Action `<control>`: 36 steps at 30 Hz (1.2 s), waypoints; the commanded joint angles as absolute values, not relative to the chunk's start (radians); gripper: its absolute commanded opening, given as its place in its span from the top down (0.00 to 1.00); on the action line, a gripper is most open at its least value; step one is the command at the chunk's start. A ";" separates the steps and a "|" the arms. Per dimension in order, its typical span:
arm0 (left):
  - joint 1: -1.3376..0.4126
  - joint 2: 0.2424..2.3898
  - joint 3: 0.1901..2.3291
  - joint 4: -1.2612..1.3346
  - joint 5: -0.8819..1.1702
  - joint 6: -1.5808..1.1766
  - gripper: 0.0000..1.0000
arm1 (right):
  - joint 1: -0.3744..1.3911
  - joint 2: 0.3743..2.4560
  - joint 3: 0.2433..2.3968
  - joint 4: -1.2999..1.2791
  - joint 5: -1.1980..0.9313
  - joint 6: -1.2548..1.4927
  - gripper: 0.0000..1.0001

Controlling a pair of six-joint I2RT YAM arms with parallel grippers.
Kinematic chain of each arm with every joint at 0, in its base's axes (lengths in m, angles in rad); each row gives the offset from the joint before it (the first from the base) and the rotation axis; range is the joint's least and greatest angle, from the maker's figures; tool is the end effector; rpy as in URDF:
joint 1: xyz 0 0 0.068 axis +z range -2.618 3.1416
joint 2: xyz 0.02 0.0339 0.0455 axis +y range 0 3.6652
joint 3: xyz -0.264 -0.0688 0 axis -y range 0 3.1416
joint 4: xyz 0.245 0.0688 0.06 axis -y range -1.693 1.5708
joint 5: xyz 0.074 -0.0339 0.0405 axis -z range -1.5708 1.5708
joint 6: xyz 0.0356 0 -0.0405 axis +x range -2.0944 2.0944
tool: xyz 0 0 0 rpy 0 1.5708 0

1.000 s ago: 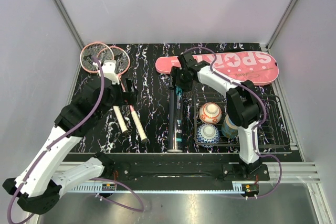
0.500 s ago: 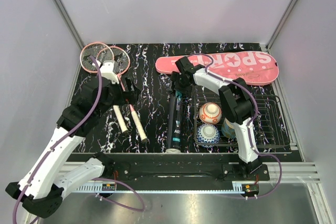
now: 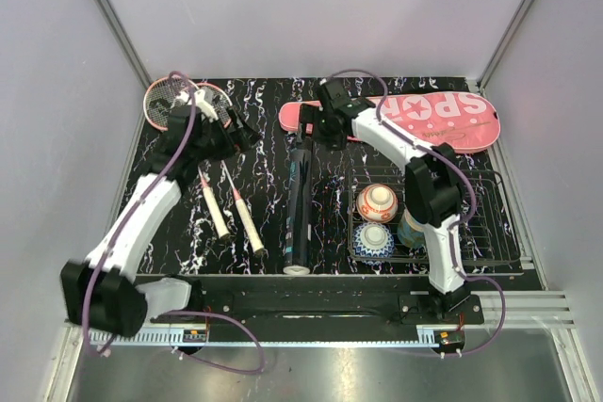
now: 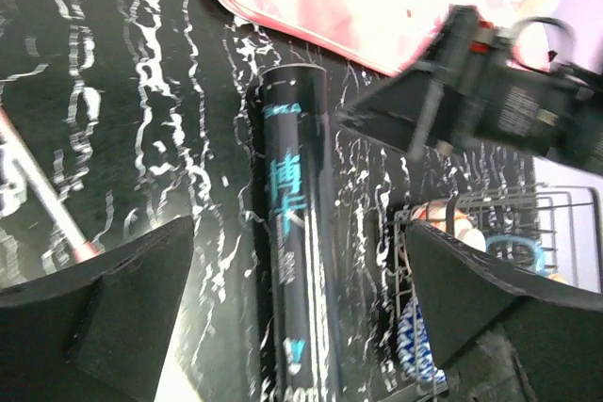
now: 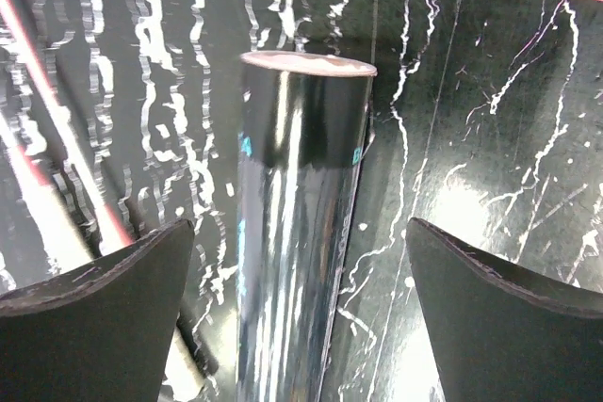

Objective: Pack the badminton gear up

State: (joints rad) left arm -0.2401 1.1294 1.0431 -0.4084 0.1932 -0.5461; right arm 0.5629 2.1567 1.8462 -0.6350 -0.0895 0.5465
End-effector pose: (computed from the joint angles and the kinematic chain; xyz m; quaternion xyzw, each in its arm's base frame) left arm 0.2435 -0.0666 0.3391 -0.0814 0.8523 -0.2719 0.4394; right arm 0.4057 0.2597 0.2270 -0.0216 0.9504 0.1980 0.2388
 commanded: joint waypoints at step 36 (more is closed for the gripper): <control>-0.264 2.312 1.887 -0.298 0.318 -0.549 0.11 | -0.098 2.092 1.735 -0.634 -0.040 0.739 0.00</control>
State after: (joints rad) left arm -0.2699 2.2684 1.7924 -0.2855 0.3485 -0.5865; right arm -0.0944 2.0834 1.6909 -0.6724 0.0311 0.7952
